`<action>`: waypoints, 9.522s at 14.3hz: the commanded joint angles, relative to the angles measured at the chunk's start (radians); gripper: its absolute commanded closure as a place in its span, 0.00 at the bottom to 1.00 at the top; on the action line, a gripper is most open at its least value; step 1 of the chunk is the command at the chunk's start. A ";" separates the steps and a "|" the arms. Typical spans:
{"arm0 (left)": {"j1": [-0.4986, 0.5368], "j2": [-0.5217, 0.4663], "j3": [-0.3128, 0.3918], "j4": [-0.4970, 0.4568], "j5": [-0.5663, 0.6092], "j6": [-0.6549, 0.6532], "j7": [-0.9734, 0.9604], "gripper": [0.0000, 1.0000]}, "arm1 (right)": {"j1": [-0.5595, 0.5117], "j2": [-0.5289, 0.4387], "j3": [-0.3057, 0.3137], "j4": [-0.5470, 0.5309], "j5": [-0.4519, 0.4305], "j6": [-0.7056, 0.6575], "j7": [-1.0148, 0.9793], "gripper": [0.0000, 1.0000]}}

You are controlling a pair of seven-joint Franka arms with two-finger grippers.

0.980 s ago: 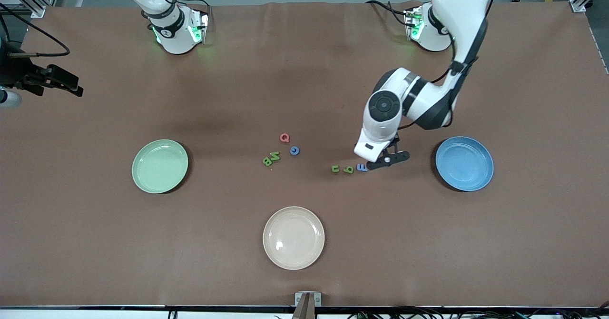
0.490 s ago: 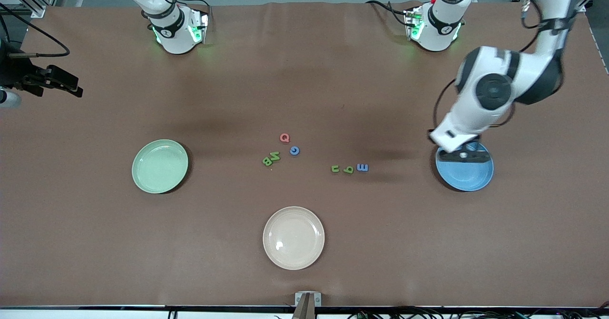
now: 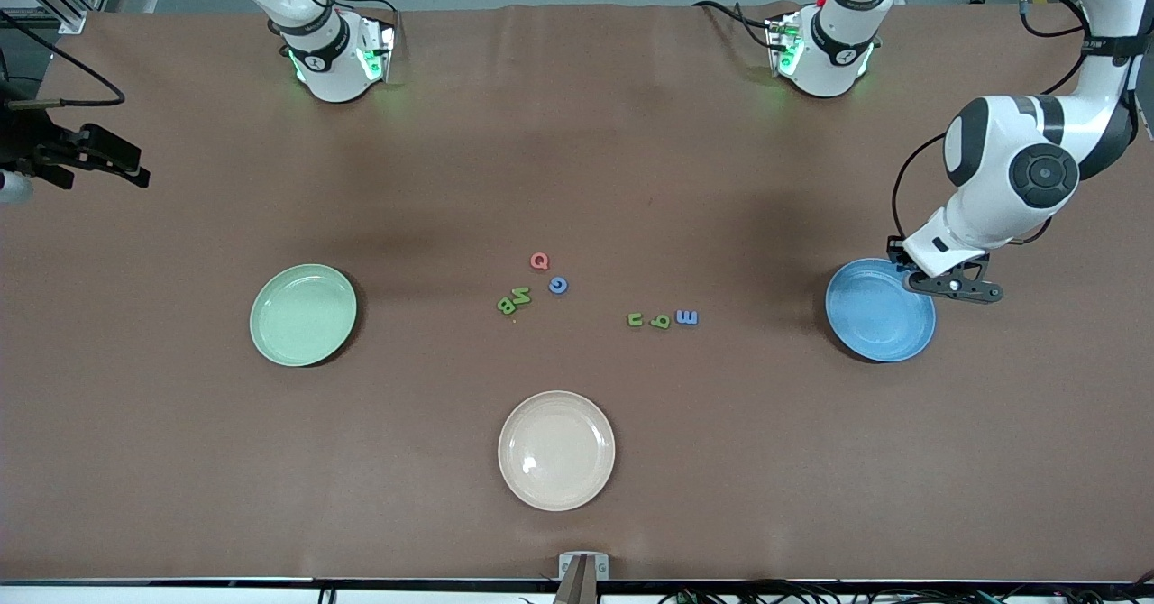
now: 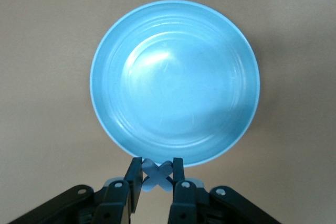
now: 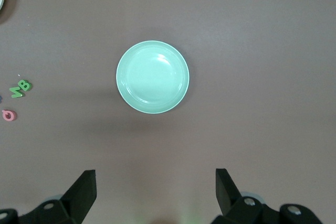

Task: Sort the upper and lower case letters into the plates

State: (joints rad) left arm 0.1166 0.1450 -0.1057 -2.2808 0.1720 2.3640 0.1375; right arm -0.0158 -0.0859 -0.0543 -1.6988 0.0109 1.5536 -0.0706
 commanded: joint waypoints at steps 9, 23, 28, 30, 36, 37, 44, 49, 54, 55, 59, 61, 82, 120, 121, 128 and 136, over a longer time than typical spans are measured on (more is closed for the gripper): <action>0.058 0.194 -0.011 0.001 0.021 0.199 0.106 0.83 | -0.009 -0.026 0.013 -0.028 -0.005 0.011 0.037 0.00; 0.061 0.193 -0.011 0.000 0.021 0.210 0.108 0.03 | -0.007 -0.026 0.013 -0.028 -0.005 0.002 0.037 0.00; 0.055 0.113 -0.066 0.032 0.004 0.074 0.041 0.00 | -0.007 0.020 0.013 0.014 -0.006 -0.020 0.038 0.00; 0.052 0.104 -0.121 0.090 0.004 -0.020 -0.068 0.00 | -0.012 0.064 0.013 0.033 -0.005 -0.015 0.026 0.00; 0.041 0.189 -0.256 0.242 0.004 -0.106 -0.327 0.00 | -0.009 0.274 0.011 0.108 -0.028 0.048 0.018 0.00; 0.032 0.221 -0.275 0.276 0.004 -0.106 -0.388 0.00 | -0.003 0.296 0.013 0.128 -0.038 0.054 0.017 0.00; -0.139 0.396 -0.285 0.474 0.011 -0.103 -0.621 0.00 | 0.210 0.359 0.014 -0.062 0.087 0.370 0.618 0.00; -0.216 0.484 -0.278 0.560 0.021 -0.101 -0.671 0.00 | 0.385 0.435 0.014 -0.128 0.087 0.531 1.066 0.00; -0.258 0.539 -0.270 0.595 0.064 -0.100 -0.682 0.00 | 0.484 0.517 0.014 -0.128 0.087 0.680 1.233 0.00; -0.262 0.547 -0.270 0.598 0.066 -0.098 -0.706 0.00 | 0.500 0.538 0.014 -0.128 0.087 0.718 1.259 0.00; -0.302 0.585 -0.269 0.610 0.126 -0.092 -0.811 0.00 | 0.563 0.633 0.014 -0.119 0.087 0.848 1.340 0.00; -0.299 0.590 -0.270 0.610 0.129 -0.074 -0.817 0.00 | 0.589 0.666 0.014 -0.108 0.087 0.867 1.364 0.01; -0.284 0.564 -0.270 0.524 0.136 -0.058 -0.880 0.00 | 0.665 0.745 0.013 -0.108 0.070 0.950 1.382 0.57; -0.301 0.570 -0.270 0.518 0.224 -0.012 -0.900 0.01 | 0.399 0.468 0.017 -0.360 0.087 0.873 0.889 0.00; -0.301 0.570 -0.270 0.518 0.224 -0.012 -0.904 0.01 | 0.445 0.494 0.017 -0.331 0.087 0.875 0.969 0.00; -0.302 0.581 -0.272 0.517 0.224 0.011 -0.920 0.01 | 0.628 0.687 0.016 -0.135 0.086 0.888 1.392 0.00; -0.299 0.581 -0.272 0.517 0.224 0.017 -0.927 0.18 | 0.704 0.776 0.014 -0.078 0.081 0.951 1.565 0.16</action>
State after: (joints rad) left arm -0.1813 0.7292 -0.3767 -1.7572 0.3704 2.3668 -0.7593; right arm 0.6639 0.6754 -0.0282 -1.7898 0.0955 2.4947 1.4515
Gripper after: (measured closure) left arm 0.106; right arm 0.088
